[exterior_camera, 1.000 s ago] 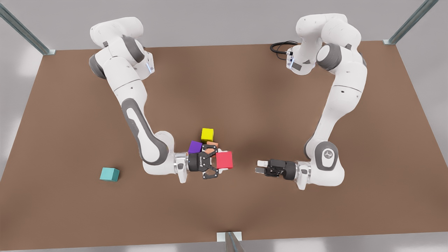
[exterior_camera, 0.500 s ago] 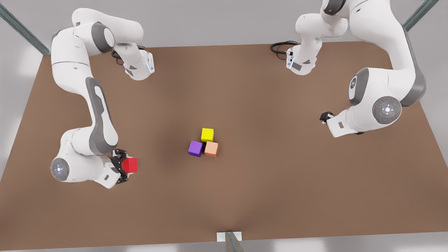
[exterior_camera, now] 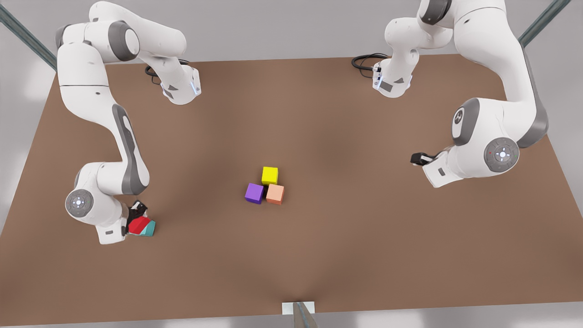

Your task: Pick up red wooden cube and pass to hand red wooden cube and place in blue wooden cube

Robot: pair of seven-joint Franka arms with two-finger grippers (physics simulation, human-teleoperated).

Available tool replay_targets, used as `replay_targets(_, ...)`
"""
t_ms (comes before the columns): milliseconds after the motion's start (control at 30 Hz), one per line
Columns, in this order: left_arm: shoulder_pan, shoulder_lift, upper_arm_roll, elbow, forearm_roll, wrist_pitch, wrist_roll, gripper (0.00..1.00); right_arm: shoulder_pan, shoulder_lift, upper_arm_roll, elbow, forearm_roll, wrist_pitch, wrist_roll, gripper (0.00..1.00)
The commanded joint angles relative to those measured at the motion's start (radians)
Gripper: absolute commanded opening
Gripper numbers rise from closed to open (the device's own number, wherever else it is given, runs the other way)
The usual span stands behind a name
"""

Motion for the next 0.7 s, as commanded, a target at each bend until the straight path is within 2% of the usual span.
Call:
replay_targets(0, -0.001, -0.001, 0.0, -0.001, -0.017, 0.005, -0.082, 1.0, -0.008, 0.0, 0.0, -0.013, -0.012, 0.186, 0.506, 0.44)
replay_targets(233, 0.002, -0.001, 0.0, 0.001, -0.014, 0.001, -0.077, 1.0, -0.035, -0.021, 0.002, -0.122, -0.001, 0.233, 0.507, 0.45)
replay_targets(567, -0.001, -0.001, -0.003, -0.002, -0.018, -0.031, -0.084, 1.0, -0.063, 0.002, 0.002, -0.158, 0.013, 0.264, 0.507, 0.45)
replay_targets(600, -0.007, 0.001, -0.003, -0.002, -0.015, -0.031, -0.085, 1.0, -0.063, 0.002, 0.002, -0.159, 0.021, 0.267, 0.507, 0.51)
replay_targets(633, -0.002, 0.001, -0.003, -0.004, -0.018, -0.031, -0.085, 1.0, -0.063, 0.008, 0.002, -0.159, 0.031, 0.272, 0.509, 1.0)
replay_targets(667, -0.009, 0.011, -0.003, -0.005, -0.018, -0.038, -0.085, 1.0, -0.063, 0.008, 0.002, -0.159, 0.033, 0.272, 0.509, 1.0)
